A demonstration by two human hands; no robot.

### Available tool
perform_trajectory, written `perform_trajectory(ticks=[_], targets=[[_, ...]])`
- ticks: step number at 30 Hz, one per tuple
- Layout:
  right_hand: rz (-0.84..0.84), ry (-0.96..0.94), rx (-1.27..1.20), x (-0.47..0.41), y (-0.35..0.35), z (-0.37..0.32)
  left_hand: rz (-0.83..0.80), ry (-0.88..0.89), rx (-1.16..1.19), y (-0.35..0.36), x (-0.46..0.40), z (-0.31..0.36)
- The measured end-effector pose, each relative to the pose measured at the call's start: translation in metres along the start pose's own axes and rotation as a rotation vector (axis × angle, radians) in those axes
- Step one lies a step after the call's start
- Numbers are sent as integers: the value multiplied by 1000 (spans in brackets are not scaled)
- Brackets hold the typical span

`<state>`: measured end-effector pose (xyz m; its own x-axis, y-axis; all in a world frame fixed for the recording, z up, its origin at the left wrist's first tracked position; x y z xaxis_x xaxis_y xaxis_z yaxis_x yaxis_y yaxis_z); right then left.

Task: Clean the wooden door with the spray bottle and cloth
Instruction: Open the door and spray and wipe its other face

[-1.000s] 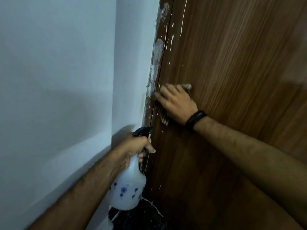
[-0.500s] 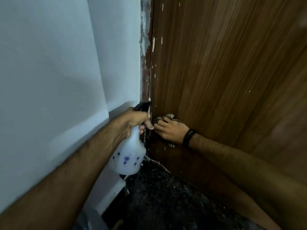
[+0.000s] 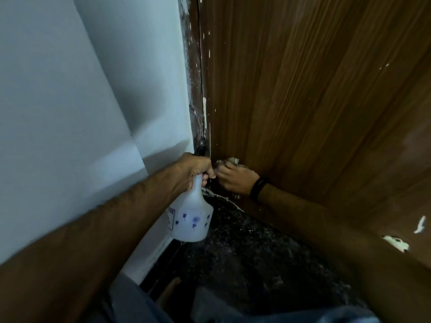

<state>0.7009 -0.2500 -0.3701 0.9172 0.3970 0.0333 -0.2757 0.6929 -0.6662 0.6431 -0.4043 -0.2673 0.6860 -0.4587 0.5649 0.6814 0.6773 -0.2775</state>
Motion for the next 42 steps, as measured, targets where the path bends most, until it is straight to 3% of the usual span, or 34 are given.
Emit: perform_trajectory(ticks=[3, 7, 11, 15, 19, 26, 32, 38, 42], targets=[[-114, -114, -7, 2, 29, -29, -10, -1, -7, 8, -1, -5], [-121, -170, -11, 1, 24, -22, -38, 23, 8, 16, 1, -2], [27, 6, -50, 22, -11, 11, -48, 131, 128, 16, 11, 17], [282, 309, -37, 62, -59, 55, -67, 386, 180, 18, 34, 43], [401, 537, 13, 111, -102, 97, -92, 606, 179, 18, 70, 72], [473, 836, 87, 189, -139, 138, -273, 683, 208, 42, 116, 115], [350, 743, 175, 229, -134, 133, -376, 693, 138, 77, 152, 134], [574, 1061, 159, 276, -205, 198, -449, 778, 84, 111, 194, 173], [650, 1126, 173, 294, -232, 234, -454, 859, 123, 124, 225, 213]])
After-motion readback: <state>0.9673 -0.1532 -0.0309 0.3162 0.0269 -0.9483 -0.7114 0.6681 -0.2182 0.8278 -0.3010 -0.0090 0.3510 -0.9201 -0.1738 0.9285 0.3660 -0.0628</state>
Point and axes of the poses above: each hand's wrist, its own x-axis away from the middle knuckle, its own y-axis out of the palm, z = x × y, the point moved 1 cm from there along -x, towards the middle knuckle, and after that the axes turned 1 degree about -z, right-handed, at the moved point
